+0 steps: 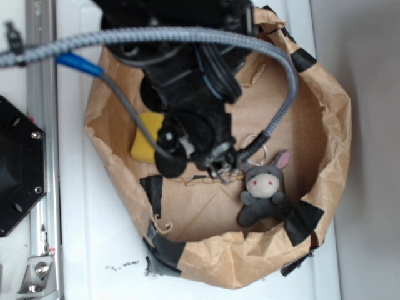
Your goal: Grab the silver keys.
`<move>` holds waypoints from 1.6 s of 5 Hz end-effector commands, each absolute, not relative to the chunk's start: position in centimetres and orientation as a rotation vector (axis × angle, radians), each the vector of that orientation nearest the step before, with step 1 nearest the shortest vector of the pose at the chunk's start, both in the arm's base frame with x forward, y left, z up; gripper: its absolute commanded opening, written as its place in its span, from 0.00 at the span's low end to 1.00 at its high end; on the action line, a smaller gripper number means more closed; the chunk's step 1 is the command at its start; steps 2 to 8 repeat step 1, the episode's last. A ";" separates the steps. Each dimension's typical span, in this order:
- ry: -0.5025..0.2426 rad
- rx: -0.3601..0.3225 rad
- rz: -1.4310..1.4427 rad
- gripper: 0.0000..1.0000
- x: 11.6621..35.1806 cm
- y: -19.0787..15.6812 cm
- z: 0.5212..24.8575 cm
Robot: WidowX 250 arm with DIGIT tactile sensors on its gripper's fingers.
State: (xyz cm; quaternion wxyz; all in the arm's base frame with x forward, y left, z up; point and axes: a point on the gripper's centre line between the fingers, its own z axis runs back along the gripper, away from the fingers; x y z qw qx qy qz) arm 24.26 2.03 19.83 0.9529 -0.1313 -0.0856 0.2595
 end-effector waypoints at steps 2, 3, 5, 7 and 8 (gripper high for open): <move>-0.222 -0.252 0.503 0.00 24.1 0.9 20.1; -0.222 -0.252 0.503 0.00 24.1 0.9 20.1; -0.222 -0.252 0.503 0.00 24.1 0.9 20.1; -0.222 -0.252 0.503 0.00 24.1 0.9 20.1; -0.222 -0.252 0.503 0.00 24.1 0.9 20.1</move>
